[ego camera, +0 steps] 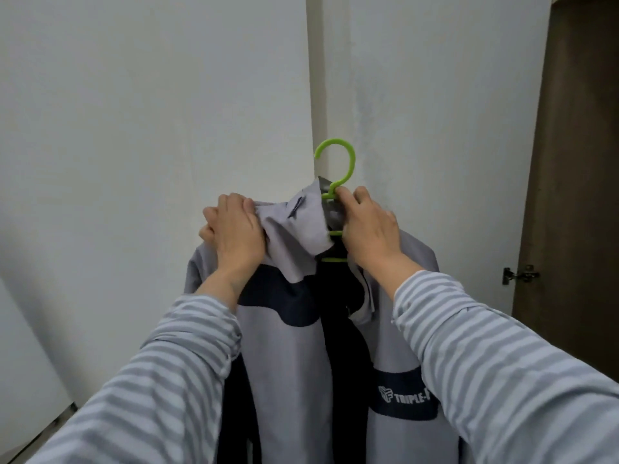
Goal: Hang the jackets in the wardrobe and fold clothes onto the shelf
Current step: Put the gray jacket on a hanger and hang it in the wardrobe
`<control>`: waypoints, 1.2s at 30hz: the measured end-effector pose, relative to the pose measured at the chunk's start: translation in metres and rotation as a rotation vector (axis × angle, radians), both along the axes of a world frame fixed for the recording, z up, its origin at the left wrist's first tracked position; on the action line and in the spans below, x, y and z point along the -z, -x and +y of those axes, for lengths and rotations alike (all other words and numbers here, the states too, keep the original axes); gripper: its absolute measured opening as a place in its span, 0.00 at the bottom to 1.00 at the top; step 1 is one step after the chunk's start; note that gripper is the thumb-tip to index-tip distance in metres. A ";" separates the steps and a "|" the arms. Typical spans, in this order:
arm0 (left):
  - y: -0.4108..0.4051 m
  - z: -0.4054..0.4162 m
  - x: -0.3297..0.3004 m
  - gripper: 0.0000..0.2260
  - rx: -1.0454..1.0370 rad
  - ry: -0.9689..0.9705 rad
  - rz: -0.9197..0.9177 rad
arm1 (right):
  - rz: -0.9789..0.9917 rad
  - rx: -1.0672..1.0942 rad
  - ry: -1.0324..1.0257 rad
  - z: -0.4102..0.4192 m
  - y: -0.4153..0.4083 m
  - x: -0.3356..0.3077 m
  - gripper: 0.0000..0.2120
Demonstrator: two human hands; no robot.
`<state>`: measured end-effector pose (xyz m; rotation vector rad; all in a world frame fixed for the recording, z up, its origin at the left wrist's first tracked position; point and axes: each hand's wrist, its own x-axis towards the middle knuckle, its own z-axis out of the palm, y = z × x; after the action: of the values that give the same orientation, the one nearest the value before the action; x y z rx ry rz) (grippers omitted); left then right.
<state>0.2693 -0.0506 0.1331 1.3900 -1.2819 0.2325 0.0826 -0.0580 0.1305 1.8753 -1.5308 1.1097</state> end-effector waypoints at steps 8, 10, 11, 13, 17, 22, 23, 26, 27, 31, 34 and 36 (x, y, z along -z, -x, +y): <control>-0.017 0.001 -0.016 0.12 -0.091 0.030 -0.099 | 0.117 0.189 0.001 0.000 0.012 0.014 0.26; -0.023 0.004 -0.015 0.12 -0.107 0.038 -0.126 | 0.120 0.240 0.030 0.001 0.020 0.018 0.26; -0.024 0.006 -0.013 0.12 -0.114 0.044 -0.149 | 0.116 0.263 0.037 0.001 0.023 0.018 0.26; -0.023 0.010 -0.006 0.13 -0.082 0.068 -0.199 | 0.064 0.306 0.034 0.001 0.027 0.011 0.25; -0.020 0.014 0.008 0.12 0.149 0.052 -0.234 | -0.136 0.332 -0.037 0.001 0.039 -0.005 0.25; -0.018 0.015 0.020 0.07 0.164 0.059 -0.274 | -0.209 0.244 -0.022 0.008 0.043 0.000 0.27; -0.015 0.014 0.022 0.09 0.121 0.057 -0.334 | -0.204 0.233 -0.004 0.009 0.043 0.001 0.27; 0.001 0.007 0.024 0.21 0.125 -0.078 -0.486 | -0.198 0.203 0.066 0.012 0.042 -0.003 0.27; 0.008 0.006 0.025 0.22 0.148 -0.121 -0.498 | -0.210 0.188 0.088 0.013 0.042 -0.006 0.27; 0.039 0.001 0.019 0.25 0.178 -0.087 -0.512 | -0.196 0.190 0.150 0.019 0.056 -0.014 0.18; 0.066 -0.002 0.013 0.21 0.193 -0.049 -0.498 | -0.133 0.253 0.160 0.026 0.075 -0.014 0.15; 0.083 -0.005 0.011 0.18 0.191 -0.038 -0.428 | -0.082 0.275 0.166 0.030 0.086 -0.014 0.14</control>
<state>0.1868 -0.0560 0.1224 1.2787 -1.7694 0.3903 -0.0037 -0.0282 0.1448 1.4759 -1.6290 1.1567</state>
